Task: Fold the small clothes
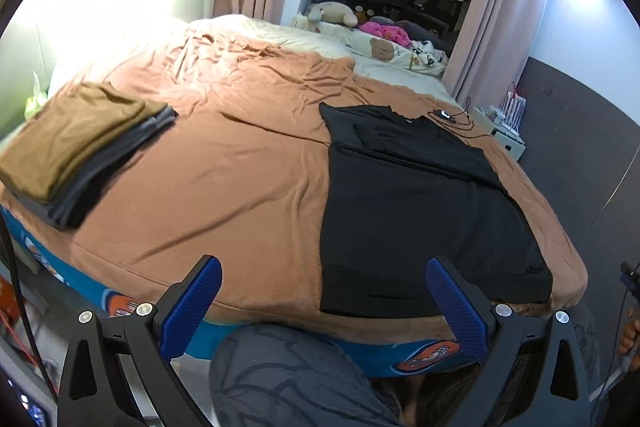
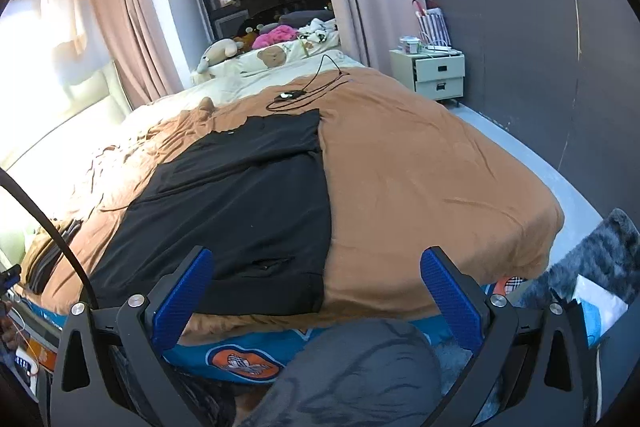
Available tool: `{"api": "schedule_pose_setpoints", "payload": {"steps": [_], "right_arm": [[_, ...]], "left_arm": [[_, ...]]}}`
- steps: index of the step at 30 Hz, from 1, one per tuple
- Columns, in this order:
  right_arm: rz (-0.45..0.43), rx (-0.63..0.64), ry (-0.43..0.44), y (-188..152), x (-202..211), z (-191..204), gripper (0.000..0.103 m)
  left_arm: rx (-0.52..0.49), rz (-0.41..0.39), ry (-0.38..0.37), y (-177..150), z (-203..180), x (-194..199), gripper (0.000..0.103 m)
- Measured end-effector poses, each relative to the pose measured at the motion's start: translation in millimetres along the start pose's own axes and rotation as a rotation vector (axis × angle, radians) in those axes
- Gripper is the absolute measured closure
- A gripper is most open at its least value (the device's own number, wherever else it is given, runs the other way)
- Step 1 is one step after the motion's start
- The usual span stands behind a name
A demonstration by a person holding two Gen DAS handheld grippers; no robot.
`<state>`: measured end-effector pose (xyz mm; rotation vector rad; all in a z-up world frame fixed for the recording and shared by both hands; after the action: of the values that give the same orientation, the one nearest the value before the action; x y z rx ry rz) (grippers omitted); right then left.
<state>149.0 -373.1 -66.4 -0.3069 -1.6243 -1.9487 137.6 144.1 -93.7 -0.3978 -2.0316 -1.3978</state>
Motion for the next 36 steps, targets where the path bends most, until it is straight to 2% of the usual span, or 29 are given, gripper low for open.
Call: {"api": "schedule_pose_setpoints", "payload": {"steps": [5, 8, 11, 12, 13, 16, 20, 22, 24, 31, 36], "right_arm": [[0.064, -0.029, 0.012, -4, -29, -1, 0.000], [0.091, -0.039, 0.045, -1, -47, 2, 0.001], [0.133, -0.047, 0.054, 1, -69, -4, 0.009], [0.148, -0.064, 0.061, 1, -76, -8, 0.014], [0.160, -0.084, 0.073, 1, -81, -12, 0.019], [0.190, -0.157, 0.110, -1, -94, -27, 0.023], [0.229, -0.232, 0.151, -4, -114, -44, 0.024], [0.239, -0.252, 0.164, -4, -122, -52, 0.029], [0.253, -0.277, 0.183, -3, -131, -59, 0.033], [0.283, -0.379, 0.230, -5, -150, -88, 0.047], [0.291, -0.419, 0.281, -6, -163, -99, 0.049]], "left_arm": [[0.087, 0.061, -0.068, -6, 4, -27, 0.001], [0.116, 0.093, -0.082, -9, 4, -43, 0.007], [0.143, 0.158, -0.105, -17, 3, -63, 0.022], [0.155, 0.183, -0.116, -20, 3, -71, 0.025], [0.168, 0.206, -0.126, -23, 2, -78, 0.026], [0.163, 0.262, -0.148, -29, -4, -98, 0.026], [0.177, 0.322, -0.161, -31, -6, -123, 0.032], [0.188, 0.351, -0.157, -33, -5, -133, 0.036], [0.195, 0.383, -0.157, -37, -5, -143, 0.044], [0.213, 0.445, -0.131, -41, -7, -168, 0.052], [0.215, 0.454, -0.125, -36, -7, -170, 0.053]]}}
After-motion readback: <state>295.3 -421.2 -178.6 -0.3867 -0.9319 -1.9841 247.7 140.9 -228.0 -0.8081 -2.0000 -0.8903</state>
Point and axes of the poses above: each gripper's, at about its wrist camera, not at the fingertips, and x roughly against the way its jaws point, z to its left, y to its top, the point moved 9 cm from there along -x, roughly the way its jaws point, and after that the axes turned 9 degrees about y, right-handed, at the moved point
